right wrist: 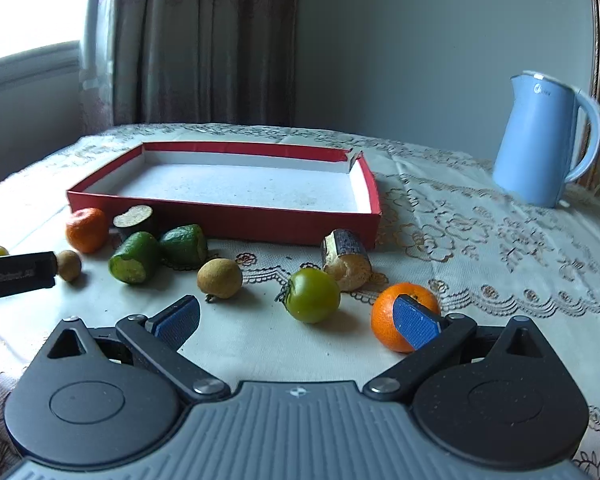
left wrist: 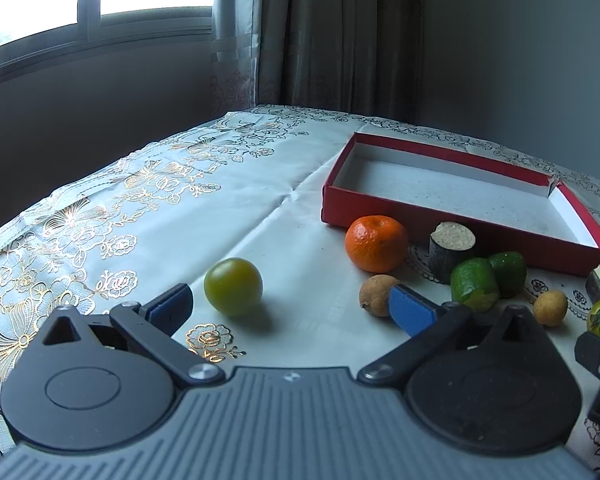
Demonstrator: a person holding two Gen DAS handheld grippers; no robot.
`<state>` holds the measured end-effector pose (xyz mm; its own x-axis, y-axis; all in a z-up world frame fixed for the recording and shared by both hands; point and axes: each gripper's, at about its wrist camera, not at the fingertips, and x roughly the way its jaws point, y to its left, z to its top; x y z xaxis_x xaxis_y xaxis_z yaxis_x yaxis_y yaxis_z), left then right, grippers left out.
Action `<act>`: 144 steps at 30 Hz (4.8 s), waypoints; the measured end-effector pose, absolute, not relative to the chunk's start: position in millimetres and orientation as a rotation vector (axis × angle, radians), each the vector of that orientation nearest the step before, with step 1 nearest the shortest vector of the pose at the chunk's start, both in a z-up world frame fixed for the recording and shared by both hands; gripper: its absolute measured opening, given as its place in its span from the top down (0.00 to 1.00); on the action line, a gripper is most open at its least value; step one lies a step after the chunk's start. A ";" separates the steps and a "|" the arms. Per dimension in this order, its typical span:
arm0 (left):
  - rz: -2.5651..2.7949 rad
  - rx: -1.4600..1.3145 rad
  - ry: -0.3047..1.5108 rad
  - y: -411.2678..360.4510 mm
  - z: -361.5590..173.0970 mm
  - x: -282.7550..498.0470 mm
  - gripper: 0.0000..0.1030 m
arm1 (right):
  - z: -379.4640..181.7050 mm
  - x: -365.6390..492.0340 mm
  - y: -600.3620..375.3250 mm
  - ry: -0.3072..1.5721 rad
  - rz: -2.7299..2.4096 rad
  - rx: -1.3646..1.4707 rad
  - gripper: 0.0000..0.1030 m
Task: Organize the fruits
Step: 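Close the right gripper on the tangerine, then carry the tangerine into the red box and open the right gripper, then withdraw the right tool from the box and hold still, then close the left gripper on the green-yellow round fruit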
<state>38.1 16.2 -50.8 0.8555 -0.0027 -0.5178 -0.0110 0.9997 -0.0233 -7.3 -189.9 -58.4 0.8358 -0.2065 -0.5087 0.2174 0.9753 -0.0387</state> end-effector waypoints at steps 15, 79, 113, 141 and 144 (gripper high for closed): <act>-0.026 -0.052 0.540 17.6 -50.3 38.5 0.00 | -45.4 -33.6 -245.9 0.463 -0.152 -0.145 0.09; -0.014 -0.040 0.569 15.6 -51.7 41.2 0.00 | -27.2 143.1 -286.9 0.601 -0.153 0.065 0.42; -0.068 -0.221 0.453 101.3 -25.3 3.7 0.00 | -71.3 34.6 -331.8 0.713 -0.337 0.136 0.00; -0.058 0.127 0.623 67.1 -56.4 71.8 0.12 | -71.1 33.9 -332.1 0.712 -0.337 0.136 0.00; -0.068 0.097 0.637 70.4 -57.9 74.4 0.16 | -71.0 34.0 -331.9 0.712 -0.337 0.136 0.00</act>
<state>74.4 70.4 -57.9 0.8020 -0.0337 -0.5964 0.0931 0.9933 0.0691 34.0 -331.9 -71.0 0.7060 -0.2562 -0.6602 0.3478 0.9376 0.0081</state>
